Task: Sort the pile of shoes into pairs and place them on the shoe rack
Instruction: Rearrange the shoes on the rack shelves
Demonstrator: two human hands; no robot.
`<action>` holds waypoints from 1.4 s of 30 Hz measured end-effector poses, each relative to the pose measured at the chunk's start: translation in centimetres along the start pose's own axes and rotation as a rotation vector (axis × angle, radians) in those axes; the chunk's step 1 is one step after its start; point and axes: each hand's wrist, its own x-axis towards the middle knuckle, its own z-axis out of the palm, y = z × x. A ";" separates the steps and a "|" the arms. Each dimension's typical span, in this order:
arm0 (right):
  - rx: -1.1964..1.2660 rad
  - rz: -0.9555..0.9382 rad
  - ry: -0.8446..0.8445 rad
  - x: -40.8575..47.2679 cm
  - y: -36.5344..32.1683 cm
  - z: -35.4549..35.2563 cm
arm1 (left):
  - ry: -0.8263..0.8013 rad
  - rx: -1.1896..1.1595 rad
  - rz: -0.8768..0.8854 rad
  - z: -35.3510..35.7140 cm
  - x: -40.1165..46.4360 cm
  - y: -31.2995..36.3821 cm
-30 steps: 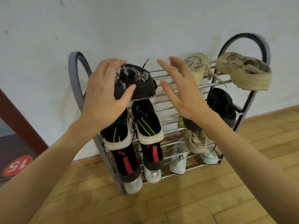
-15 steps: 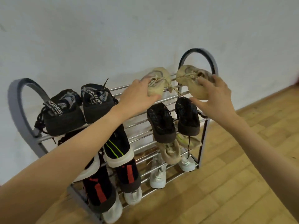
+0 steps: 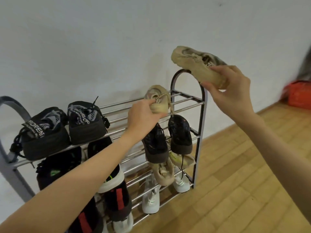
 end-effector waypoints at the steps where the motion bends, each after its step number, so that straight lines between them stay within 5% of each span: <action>1: -0.007 0.007 0.007 0.5 0.1 -0.4 | 0.015 -0.007 0.005 0.8 0.1 1.0; 15: -0.030 0.031 0.046 -0.7 3.0 -2.7 | 0.051 -0.062 0.053 7.9 2.2 6.9; 28: 0.046 0.010 0.113 -1.9 2.8 -1.4 | -0.122 -0.241 -0.087 5.7 3.0 4.5; 33: 0.007 -0.183 -0.044 -3.0 1.5 1.7 | 0.221 -0.198 -0.218 -1.1 1.7 0.1; 36: -0.057 -0.269 -0.182 -3.3 -0.4 4.7 | 0.187 -0.259 -0.265 -4.1 1.7 -1.0; 42: -0.104 -0.152 -0.395 -2.8 -1.7 9.5 | 0.055 -0.271 -0.247 -5.6 1.9 -1.1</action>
